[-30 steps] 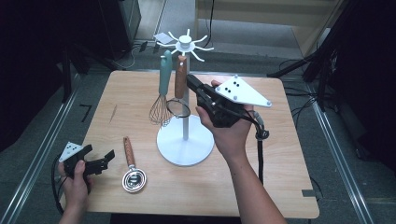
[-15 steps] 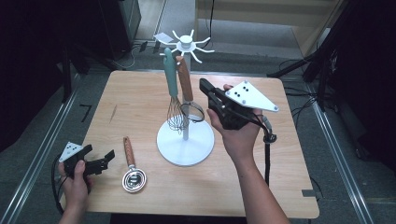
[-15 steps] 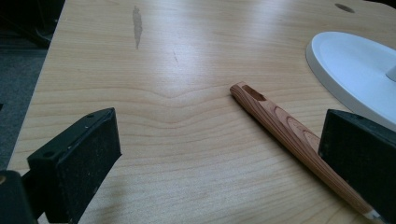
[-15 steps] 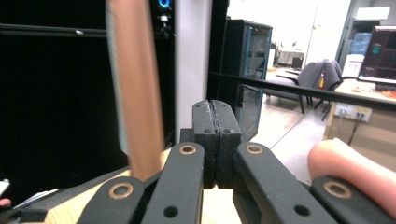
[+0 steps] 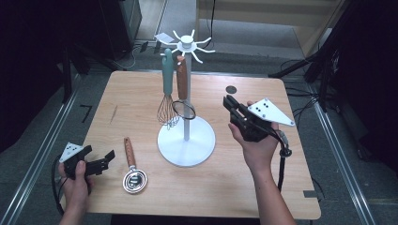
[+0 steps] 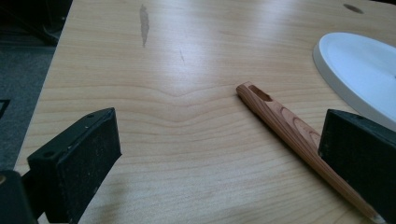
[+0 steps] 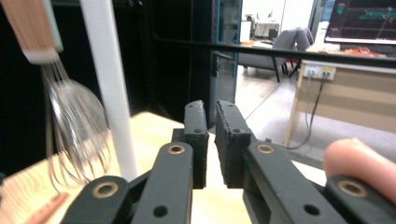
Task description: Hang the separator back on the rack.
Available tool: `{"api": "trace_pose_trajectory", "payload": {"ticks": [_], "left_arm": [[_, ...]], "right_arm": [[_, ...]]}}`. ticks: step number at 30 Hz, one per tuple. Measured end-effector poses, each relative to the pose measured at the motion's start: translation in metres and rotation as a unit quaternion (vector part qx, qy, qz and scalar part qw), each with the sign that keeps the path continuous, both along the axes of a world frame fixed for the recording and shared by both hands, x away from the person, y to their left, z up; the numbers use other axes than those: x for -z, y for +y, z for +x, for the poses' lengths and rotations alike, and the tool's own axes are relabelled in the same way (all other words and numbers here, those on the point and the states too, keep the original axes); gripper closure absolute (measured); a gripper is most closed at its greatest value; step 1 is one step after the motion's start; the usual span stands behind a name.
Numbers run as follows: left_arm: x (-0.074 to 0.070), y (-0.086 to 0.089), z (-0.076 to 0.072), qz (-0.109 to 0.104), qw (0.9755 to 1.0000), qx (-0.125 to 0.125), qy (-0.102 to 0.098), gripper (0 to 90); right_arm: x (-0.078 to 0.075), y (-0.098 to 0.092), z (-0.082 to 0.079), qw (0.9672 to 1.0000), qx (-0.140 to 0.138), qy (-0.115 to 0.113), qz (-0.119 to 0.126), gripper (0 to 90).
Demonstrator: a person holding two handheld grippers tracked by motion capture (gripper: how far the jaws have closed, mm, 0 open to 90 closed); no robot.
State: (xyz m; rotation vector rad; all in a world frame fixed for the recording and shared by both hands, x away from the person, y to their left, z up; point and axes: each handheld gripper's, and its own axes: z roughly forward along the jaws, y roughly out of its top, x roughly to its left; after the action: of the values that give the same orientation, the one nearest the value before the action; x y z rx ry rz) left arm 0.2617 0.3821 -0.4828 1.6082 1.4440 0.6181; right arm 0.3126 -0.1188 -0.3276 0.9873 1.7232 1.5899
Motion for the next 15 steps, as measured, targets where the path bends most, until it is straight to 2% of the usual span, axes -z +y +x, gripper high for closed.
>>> {"api": "trace_pose_trajectory", "payload": {"ticks": [3,6,10,11,13,15], "left_arm": [[0.000,0.000,0.000,0.001,1.0000,-0.002,0.002,0.0],[0.000,-0.001,0.000,0.005,1.0000,-0.002,0.003,0.0],[0.000,-0.002,0.001,0.010,0.9999,-0.005,0.007,0.0],[0.000,-0.003,0.001,0.014,0.9998,-0.008,0.009,0.0],[0.000,-0.005,0.000,0.032,0.9992,-0.022,0.007,5.8],[-0.001,-0.007,-0.002,0.046,0.9987,-0.020,0.007,10.6]], "right_arm": [[0.018,-0.009,-0.002,0.9998,0.008,0.013,-0.011,80.4],[0.037,-0.020,-0.005,0.9990,0.019,0.036,-0.017,73.6],[0.059,-0.035,-0.011,0.9973,0.034,0.063,-0.016,66.3],[0.065,-0.038,-0.013,0.9969,0.036,0.069,-0.013,64.9],[0.074,-0.043,-0.016,0.9957,0.043,0.081,-0.013,57.3],[0.084,-0.049,-0.021,0.9944,0.050,0.091,-0.017,55.0]]}}
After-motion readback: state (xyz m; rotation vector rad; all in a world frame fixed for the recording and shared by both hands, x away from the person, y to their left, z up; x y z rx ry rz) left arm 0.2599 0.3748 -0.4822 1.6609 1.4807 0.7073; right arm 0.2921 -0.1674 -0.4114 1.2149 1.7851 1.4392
